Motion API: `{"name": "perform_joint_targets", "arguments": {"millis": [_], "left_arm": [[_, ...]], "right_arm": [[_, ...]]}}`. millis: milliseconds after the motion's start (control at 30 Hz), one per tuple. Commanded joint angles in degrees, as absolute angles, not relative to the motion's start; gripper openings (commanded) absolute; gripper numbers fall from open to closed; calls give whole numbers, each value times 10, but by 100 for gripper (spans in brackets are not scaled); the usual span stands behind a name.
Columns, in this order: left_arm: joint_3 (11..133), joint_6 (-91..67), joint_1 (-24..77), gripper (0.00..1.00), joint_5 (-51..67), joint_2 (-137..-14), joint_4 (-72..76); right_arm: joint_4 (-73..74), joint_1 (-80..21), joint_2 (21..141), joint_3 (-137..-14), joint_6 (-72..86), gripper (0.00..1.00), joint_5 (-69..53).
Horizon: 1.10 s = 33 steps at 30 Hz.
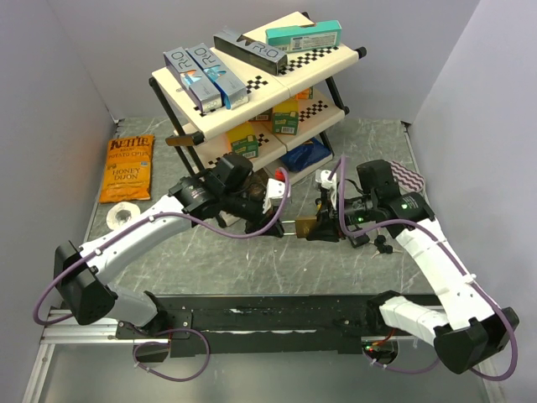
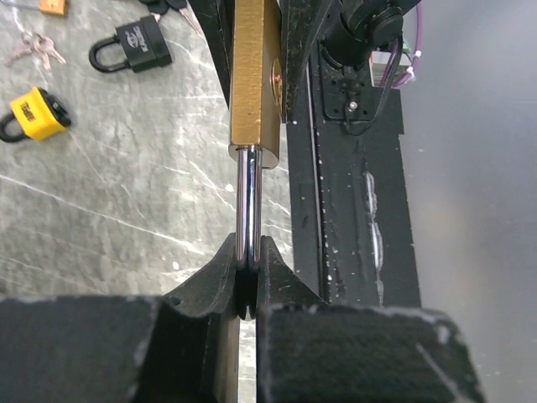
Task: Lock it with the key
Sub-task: Lock the lock.
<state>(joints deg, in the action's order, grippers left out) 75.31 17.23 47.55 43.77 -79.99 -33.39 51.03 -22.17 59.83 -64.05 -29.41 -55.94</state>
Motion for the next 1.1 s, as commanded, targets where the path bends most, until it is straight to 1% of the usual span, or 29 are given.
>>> {"name": "perform_joint_targets", "arguments": {"millis": [0, 167, 333, 467, 500, 600, 800, 967, 1067], "left_arm": [[780, 116, 513, 1, 540, -796, -125], [780, 56, 518, 1, 533, -802, -60], [768, 41, 520, 1, 538, -795, -19], [769, 33, 523, 1, 542, -803, -4], [766, 32, 524, 1, 544, -802, 37], [760, 28, 526, 1, 554, -807, 68], [757, 50, 532, 1, 567, -809, 87], [742, 38, 533, 1, 568, -809, 108], [746, 58, 533, 1, 570, -809, 69]], "right_arm": [[353, -258, 628, -642, -259, 0, -619], [311, -268, 643, -639, -221, 0, -635], [301, -280, 653, -636, -216, 0, -635], [258, -293, 657, -635, -182, 0, -643], [249, -301, 658, -635, -177, 0, -649], [228, -315, 661, -635, -161, 0, -664], [195, -334, 648, -619, -142, 0, -682], [152, -335, 643, -615, -114, 0, -685], [148, -333, 635, -612, -115, 0, -680]]}}
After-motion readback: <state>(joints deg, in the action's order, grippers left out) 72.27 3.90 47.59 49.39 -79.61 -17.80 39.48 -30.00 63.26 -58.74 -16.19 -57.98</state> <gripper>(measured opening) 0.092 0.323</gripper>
